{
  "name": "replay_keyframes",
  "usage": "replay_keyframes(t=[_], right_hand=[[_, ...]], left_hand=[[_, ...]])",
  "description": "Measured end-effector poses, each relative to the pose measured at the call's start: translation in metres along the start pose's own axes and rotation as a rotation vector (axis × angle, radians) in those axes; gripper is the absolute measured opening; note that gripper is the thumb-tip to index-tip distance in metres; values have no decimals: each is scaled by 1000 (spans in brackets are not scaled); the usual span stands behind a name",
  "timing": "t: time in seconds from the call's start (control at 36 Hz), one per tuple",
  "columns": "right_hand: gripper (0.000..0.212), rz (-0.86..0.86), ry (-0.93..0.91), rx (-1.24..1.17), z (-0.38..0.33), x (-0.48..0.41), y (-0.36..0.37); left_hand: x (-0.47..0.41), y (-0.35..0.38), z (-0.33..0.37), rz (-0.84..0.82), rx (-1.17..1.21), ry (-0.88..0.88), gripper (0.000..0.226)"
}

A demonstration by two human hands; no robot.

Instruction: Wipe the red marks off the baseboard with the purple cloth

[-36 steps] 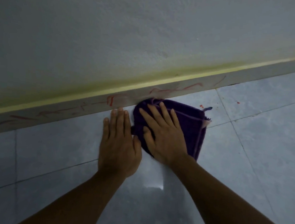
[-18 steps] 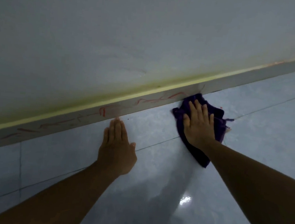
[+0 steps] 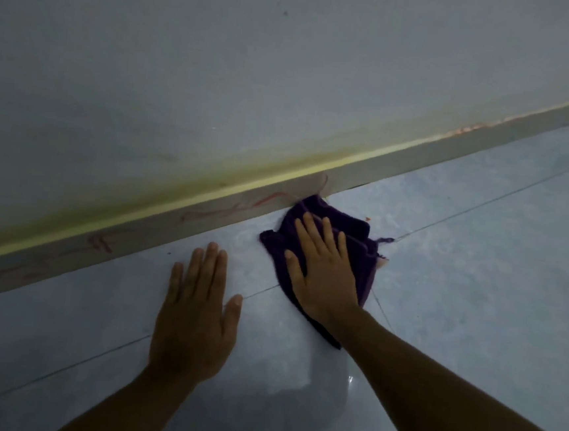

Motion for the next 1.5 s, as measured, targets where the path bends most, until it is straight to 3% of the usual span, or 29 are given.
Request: replay_keyframes(t=[0.08,0.14,0.28,0.33,0.39,0.47,0.56,0.72,0.83,0.89,1.0,1.06,1.11,1.25,1.39,1.5], right_hand=[[54,-12,-201,-37,10,42,6],[53,19,-216,-55,27,55,7],[65,110,346,17,78,-11,-8],[67,94,407,34,64,-34,-10],[65,88,286,33,27,-31,-7],[59,29,-83,-20,-32,15,2],[56,35,-200,-142,-14,59,-1],[65,126,325,-71,111,18,-21],[70,119,528,35,98,-20,-20],[69,130,434,25,59,-26,-17],[62,55,-44,-80,-31,3,-2],[60,48,-191,-107,-41,27,3],[58,85,-165,-141,-27,32,3],[61,99,105,-89,-8,11,-3],[62,113,150,-2,-8,7,0],[64,115,197,28,-11,8,2]], left_hand=[[0,1,-2,-4,2,2,73],[0,2,-3,13,7,14,73],[1,1,-1,52,20,24,73],[1,2,-1,53,20,22,73],[1,3,0,47,20,30,73],[1,2,-2,46,10,33,72],[1,2,-2,45,7,29,72],[2,1,0,59,18,25,73],[2,1,1,65,24,25,73],[2,1,1,66,27,26,73],[1,2,-1,36,14,18,72],[0,3,-2,19,5,13,72],[0,3,-3,14,11,14,73],[0,2,-4,25,29,25,72],[13,-4,-21,-19,112,74,72],[59,-26,-70,104,98,-35,71]])
Point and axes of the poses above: each hand's wrist, its own x-axis away from the middle knuckle, its own y-axis out of the palm, z = x × y, the point moved 5 cm from there along -x, towards the middle knuckle, and after that the axes turned 9 degrees about x, right-handed, at the moved point
